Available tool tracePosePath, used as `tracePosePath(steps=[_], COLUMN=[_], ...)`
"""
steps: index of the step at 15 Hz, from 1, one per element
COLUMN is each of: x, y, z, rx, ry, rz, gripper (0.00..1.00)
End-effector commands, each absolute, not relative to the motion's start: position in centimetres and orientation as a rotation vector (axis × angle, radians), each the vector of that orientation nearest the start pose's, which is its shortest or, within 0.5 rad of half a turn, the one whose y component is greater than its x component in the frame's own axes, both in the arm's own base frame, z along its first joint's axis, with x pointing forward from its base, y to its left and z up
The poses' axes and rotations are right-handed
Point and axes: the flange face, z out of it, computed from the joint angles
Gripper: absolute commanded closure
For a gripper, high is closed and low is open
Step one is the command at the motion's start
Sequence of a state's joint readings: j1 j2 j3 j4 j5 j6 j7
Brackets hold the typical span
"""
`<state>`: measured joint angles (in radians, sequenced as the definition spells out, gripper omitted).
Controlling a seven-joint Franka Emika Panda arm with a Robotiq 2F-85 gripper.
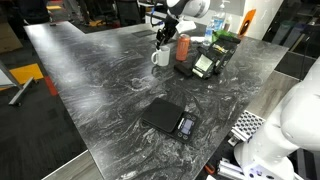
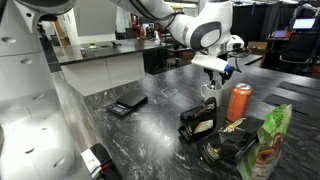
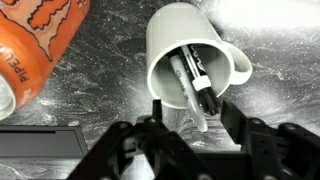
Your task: Pick up the marker from the counter and put it in the mug then move the mug to the left.
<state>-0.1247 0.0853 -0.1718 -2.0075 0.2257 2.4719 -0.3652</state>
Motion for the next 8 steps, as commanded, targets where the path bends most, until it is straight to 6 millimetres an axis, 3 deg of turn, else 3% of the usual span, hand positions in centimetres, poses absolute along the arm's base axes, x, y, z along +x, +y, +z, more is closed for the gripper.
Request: tracePosePath(steps=[1,3,8], x=[57.4,56.9,55.3], y=[-17.3,-16.8,-15.6], z=[46.8,47.7,50.1], rx=[-3.064,-3.076,-3.130], ry=[0.139,0.149,0.190], rz=[-0.598,-0.522,-0.246], gripper=[0.07,0.00,0.00])
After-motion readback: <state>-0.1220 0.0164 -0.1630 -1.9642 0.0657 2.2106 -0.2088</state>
